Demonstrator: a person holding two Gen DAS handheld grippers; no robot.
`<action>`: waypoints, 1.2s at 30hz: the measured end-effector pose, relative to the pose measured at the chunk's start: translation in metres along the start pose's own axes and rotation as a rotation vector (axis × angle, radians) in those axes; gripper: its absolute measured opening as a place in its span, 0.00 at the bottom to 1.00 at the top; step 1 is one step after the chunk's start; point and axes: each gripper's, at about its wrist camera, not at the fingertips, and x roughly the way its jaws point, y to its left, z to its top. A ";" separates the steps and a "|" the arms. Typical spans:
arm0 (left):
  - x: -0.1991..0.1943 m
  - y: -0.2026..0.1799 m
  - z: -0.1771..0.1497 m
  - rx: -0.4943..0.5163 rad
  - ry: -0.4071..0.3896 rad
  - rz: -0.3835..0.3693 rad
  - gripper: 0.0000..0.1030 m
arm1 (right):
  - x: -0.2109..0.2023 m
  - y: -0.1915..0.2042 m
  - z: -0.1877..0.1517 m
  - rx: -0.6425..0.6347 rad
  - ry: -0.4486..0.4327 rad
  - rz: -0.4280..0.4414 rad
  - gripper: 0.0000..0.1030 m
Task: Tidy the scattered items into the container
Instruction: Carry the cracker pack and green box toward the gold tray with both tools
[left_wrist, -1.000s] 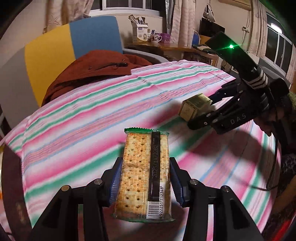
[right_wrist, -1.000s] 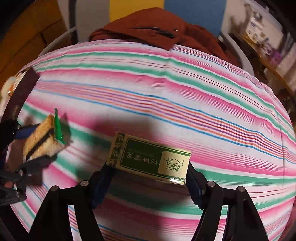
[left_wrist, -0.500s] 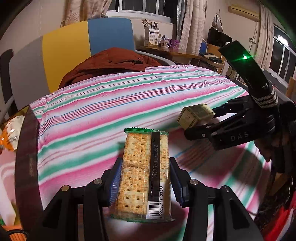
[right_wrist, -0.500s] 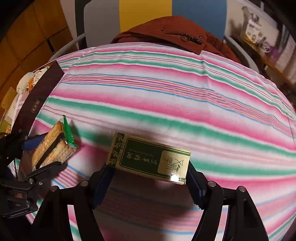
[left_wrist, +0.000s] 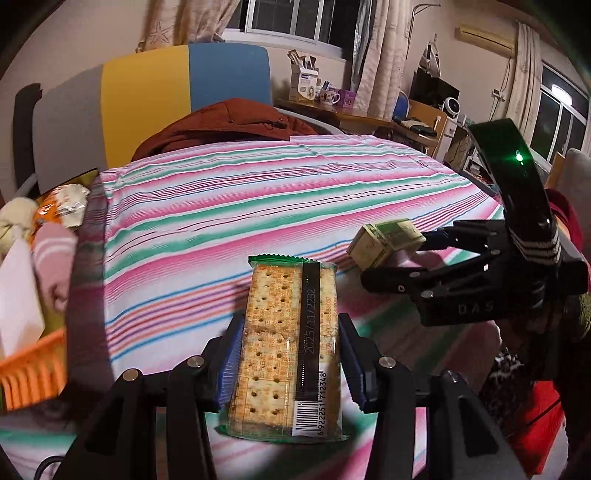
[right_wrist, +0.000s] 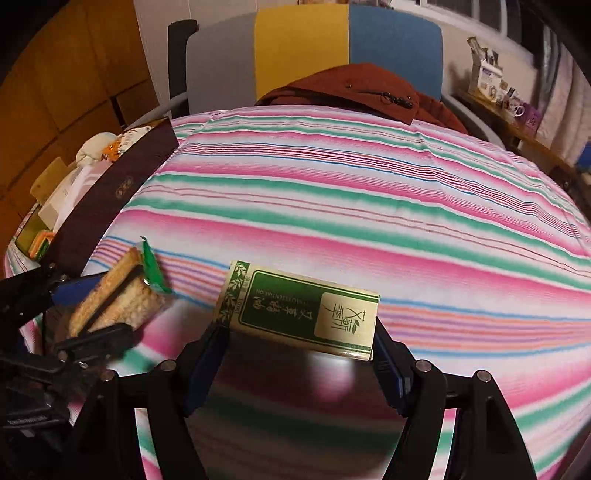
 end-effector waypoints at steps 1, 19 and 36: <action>-0.004 0.001 -0.003 0.002 -0.003 0.002 0.47 | -0.002 0.004 -0.003 0.003 -0.007 0.003 0.72; -0.075 0.024 -0.039 -0.008 -0.155 0.025 0.47 | -0.012 0.050 -0.021 0.099 -0.093 0.027 0.72; -0.149 0.126 -0.060 -0.224 -0.313 0.236 0.47 | -0.013 0.175 0.036 -0.094 -0.197 0.226 0.72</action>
